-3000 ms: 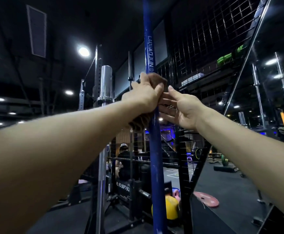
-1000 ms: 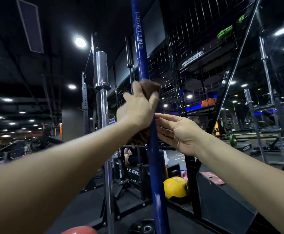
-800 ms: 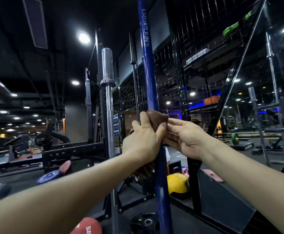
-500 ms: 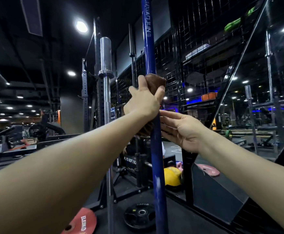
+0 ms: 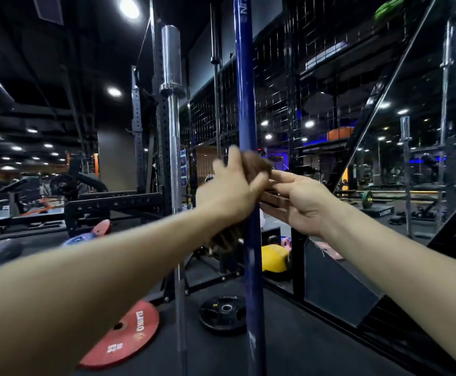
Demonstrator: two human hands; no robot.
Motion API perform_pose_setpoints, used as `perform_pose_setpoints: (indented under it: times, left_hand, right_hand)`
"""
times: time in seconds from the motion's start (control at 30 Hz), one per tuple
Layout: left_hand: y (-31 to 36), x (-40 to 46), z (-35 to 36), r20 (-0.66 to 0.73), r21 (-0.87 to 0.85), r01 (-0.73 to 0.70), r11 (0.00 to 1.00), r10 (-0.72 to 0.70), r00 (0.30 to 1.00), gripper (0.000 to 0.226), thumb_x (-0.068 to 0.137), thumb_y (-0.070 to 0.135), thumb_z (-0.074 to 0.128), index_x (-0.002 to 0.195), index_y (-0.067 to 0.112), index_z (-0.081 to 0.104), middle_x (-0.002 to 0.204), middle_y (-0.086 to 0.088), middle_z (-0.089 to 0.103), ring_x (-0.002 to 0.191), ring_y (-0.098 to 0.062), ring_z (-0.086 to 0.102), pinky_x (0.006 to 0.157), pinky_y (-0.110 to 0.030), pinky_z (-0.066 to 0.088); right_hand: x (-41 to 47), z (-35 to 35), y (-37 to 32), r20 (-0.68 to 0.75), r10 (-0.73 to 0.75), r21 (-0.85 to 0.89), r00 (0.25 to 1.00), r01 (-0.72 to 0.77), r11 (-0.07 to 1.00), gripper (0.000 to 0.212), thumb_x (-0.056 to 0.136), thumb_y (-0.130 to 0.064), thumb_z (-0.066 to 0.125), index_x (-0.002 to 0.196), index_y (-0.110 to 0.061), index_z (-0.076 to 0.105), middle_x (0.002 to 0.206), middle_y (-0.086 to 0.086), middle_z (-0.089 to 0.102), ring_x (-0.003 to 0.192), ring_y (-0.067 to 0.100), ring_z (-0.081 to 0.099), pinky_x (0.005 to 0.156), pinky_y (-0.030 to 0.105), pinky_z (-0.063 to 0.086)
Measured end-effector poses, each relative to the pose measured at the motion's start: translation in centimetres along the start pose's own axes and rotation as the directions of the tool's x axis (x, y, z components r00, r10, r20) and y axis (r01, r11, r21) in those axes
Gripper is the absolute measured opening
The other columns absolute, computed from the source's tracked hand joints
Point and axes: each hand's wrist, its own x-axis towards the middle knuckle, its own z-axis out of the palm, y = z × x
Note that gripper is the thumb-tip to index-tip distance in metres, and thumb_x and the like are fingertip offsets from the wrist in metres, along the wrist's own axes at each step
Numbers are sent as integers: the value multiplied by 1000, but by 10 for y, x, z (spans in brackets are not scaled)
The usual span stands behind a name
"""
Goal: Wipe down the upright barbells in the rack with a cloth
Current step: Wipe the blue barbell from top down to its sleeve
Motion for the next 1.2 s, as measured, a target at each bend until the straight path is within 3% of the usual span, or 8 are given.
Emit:
perform_pose_setpoints:
  times: [0.13,0.23,0.43,0.57,0.7,0.8,0.97,1.2]
  left_hand:
    - [16,24,-6,-134,-77,-10,997,0,991,53,92,56,40,130,23,25,120,-9,42,97,-35,58,73,-39,41]
    - [6,7,11,-220,-94,-64,993,42,975,44,93,56,36,121,22,27,111,-6,41,87,-34,59,66,-37,38]
    - [-23,-66,49,-1,5,29,1000,-29,1000,53,91,60,35,127,23,27,116,-6,43,97,-38,60,68,-38,39]
    - [-15,-40,31,-46,18,-13,1000,13,999,53,91,59,38,127,22,26,120,-9,44,98,-39,59,71,-38,37]
    - [1,-7,17,-149,-38,-22,999,16,989,52,92,56,39,128,20,26,110,-6,41,80,-29,53,64,-35,33]
    - [0,-11,27,-217,-62,7,998,-20,976,51,92,57,38,126,20,28,107,-4,38,78,-29,52,63,-37,33]
    - [-16,-62,49,-57,-10,55,998,-56,997,49,91,58,37,120,19,29,110,-5,41,95,-38,60,66,-37,37]
    - [6,12,5,-159,-79,-11,997,-2,987,59,92,63,31,131,19,25,119,-11,47,93,-35,60,69,-38,37]
  right_hand:
    - [4,-4,4,16,-8,10,1000,8,1000,38,102,-2,32,98,-20,64,90,-1,69,82,14,63,92,35,48]
    - [5,-8,21,28,-27,29,999,26,999,35,101,-4,37,97,-25,66,82,-8,71,77,8,64,78,28,50]
    - [-10,-11,39,54,-24,82,998,19,996,39,99,2,34,97,-22,64,76,-10,72,69,4,68,58,22,56]
    - [-14,-6,35,49,-9,22,999,7,1000,41,99,4,32,98,-21,65,88,-3,70,76,12,65,73,31,53]
    - [-12,-7,35,23,9,33,1000,-10,999,45,100,4,28,95,-20,66,93,1,68,85,18,64,81,36,51]
    - [-11,-9,43,16,9,39,1000,-10,999,47,99,7,29,96,-23,66,86,-5,70,77,10,66,72,27,54]
    - [-18,-10,46,0,13,2,1000,-13,1000,50,95,11,31,111,-22,65,88,-6,68,81,10,61,91,35,45]
    - [-21,-10,36,25,61,-62,998,-60,996,53,93,14,31,100,-24,68,92,-6,70,81,12,65,81,32,47]
